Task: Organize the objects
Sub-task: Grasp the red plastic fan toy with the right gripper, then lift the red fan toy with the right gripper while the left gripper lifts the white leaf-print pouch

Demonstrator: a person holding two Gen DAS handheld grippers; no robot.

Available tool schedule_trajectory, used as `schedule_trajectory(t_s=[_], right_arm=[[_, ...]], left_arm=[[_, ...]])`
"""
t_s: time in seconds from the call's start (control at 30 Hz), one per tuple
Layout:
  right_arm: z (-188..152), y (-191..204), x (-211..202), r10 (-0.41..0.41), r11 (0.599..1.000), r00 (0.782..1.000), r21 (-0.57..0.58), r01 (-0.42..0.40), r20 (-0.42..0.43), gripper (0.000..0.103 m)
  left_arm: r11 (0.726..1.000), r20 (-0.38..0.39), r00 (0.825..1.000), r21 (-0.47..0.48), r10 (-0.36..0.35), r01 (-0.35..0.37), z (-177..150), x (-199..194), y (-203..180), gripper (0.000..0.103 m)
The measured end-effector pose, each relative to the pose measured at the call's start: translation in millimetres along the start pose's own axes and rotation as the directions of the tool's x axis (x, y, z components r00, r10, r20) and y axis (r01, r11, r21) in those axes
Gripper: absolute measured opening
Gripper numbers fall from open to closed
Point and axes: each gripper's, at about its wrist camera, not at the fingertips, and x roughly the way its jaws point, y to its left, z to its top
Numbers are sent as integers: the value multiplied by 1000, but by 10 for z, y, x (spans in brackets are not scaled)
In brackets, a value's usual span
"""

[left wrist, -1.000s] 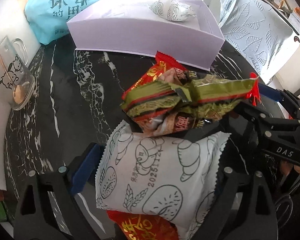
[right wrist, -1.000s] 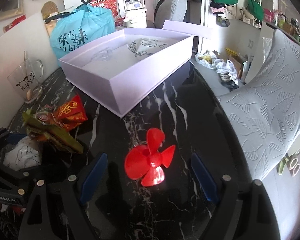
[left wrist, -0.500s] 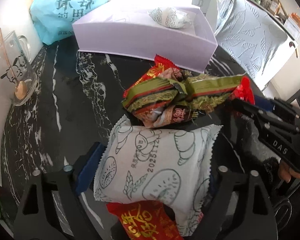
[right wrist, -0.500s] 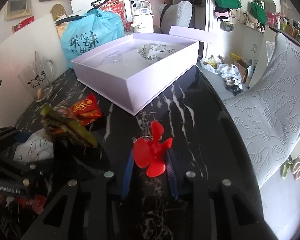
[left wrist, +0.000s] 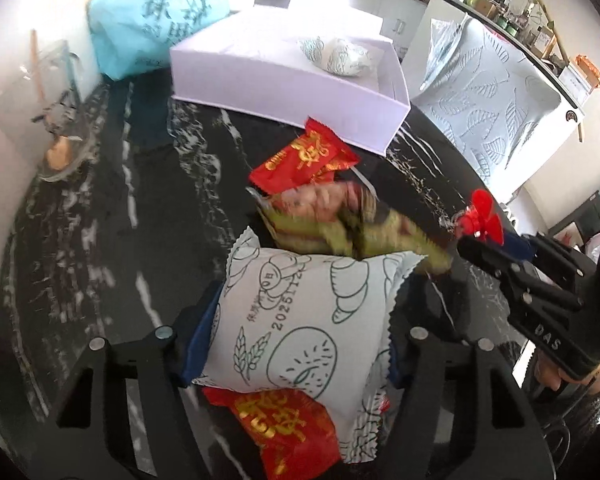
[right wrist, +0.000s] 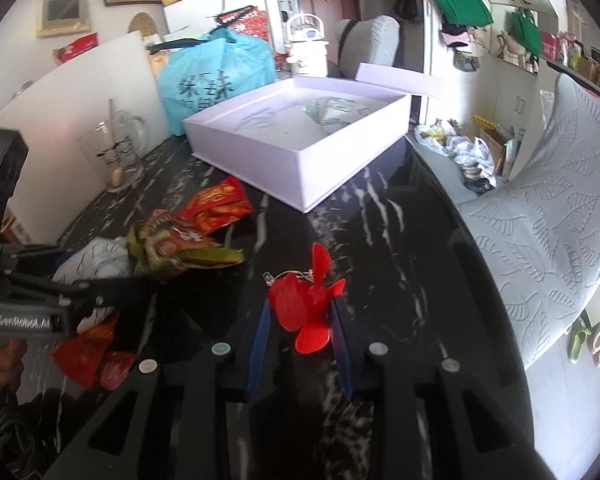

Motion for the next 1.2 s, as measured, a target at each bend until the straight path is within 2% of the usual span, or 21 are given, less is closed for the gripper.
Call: schedule_trajectory(t_s=[0.2, 0.67, 1.2], right_arm=[[-91, 128, -139, 30, 999, 999, -15, -30, 13, 30], [-169, 378, -342, 87, 995, 996, -48, -86, 30, 30], [231, 453, -281, 114, 987, 992, -120, -107, 46, 30]], left_arm=[[1000, 53, 998, -5, 23, -23, -113, -216, 28, 65], [999, 103, 994, -16, 47, -46, -213, -480, 114, 64], [999, 95, 995, -7, 34, -34, 156, -398, 220, 64]])
